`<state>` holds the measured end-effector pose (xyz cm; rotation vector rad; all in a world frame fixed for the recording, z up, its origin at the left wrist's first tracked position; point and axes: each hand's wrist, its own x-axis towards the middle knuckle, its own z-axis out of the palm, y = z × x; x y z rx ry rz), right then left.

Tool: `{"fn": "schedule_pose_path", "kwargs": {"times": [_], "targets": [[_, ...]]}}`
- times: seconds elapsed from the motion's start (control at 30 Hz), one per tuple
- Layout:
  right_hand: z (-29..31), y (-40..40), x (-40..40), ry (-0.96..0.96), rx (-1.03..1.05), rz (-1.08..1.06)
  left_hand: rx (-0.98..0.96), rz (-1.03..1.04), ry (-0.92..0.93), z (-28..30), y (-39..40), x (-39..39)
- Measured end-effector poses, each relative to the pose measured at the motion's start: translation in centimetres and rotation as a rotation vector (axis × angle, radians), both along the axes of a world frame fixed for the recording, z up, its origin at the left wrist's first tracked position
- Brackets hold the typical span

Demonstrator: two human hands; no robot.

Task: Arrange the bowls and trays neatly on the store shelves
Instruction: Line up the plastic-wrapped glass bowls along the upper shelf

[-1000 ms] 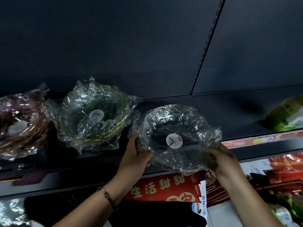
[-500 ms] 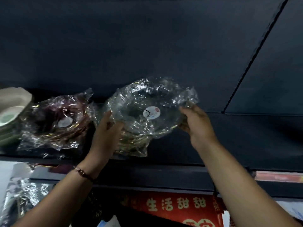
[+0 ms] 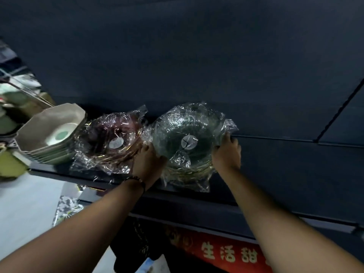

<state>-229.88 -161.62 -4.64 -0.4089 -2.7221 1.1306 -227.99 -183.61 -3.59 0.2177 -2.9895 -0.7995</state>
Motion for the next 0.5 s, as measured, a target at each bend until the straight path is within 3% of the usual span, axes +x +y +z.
{"fn": "schedule_pose_path", "kwargs": {"times": [0.3,0.4,0.5], "targets": [[-0.2,1.0,2.3,-0.031,-0.118,0.093,0.083,-0.233,-0.017,-0.9,-3.1,2.2],[-0.5,0.6,6.7,-0.015,-0.043,0.070,-0.127,-0.334,0.137,-1.6,-5.4,6.0],[-1.1,-1.6,11.7,0.004,0.135,0.164,-0.288,-0.381,0.175,-3.4,-8.1,10.6]]}}
